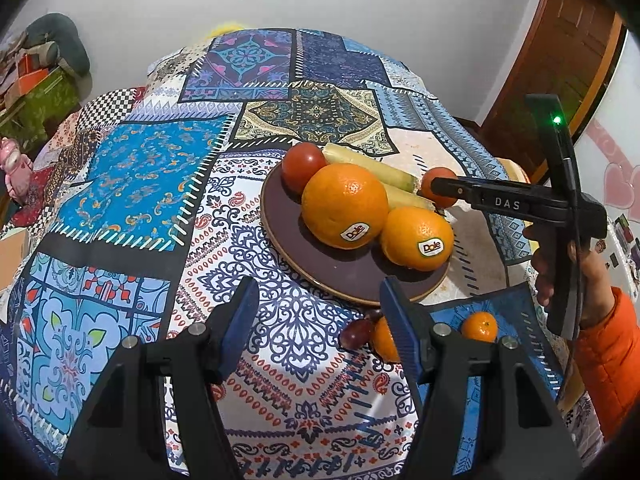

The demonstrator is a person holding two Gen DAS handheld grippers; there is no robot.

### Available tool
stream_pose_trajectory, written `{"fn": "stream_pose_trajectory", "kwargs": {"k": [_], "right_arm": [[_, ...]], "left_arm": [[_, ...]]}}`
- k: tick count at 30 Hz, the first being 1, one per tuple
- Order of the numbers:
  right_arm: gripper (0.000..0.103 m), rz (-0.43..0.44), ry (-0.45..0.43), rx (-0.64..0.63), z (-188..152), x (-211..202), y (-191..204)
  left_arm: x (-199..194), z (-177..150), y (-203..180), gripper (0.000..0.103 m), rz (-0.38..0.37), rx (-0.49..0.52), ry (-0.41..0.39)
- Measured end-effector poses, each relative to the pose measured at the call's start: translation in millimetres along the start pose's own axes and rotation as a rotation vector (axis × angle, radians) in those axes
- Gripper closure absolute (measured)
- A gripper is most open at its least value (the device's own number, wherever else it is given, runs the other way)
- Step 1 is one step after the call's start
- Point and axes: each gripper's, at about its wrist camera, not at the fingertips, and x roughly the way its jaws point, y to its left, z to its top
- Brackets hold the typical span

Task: Organize fruits
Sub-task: 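Carry the tomato onto the plate with the right tool and open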

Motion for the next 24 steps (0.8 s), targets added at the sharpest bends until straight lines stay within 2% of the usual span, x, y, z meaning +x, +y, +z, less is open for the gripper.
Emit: {"fn": "stream_pose_trajectory", "kwargs": {"k": [5, 12, 16, 24], "right_arm": [[0.061, 0.018, -0.06, -0.018, 0, -21, 13], [0.061, 0.142, -0.126, -0.142, -12, -67, 69], [0.061, 0.175, -0.095, -0.231, -26, -62, 105], [0.061, 0.14, -0.029, -0.301, -38, -27, 125]], "left_arm": [[-6, -2, 0, 0.041, 0.011, 0.013, -0.011], [-14, -2, 9, 0.041, 0.025, -0.013, -0.022], [-18, 0, 14, 0.041, 0.023, -0.033, -0.027], [-16, 6, 16, 0.041, -0.017, -0.033, -0.018]]}}
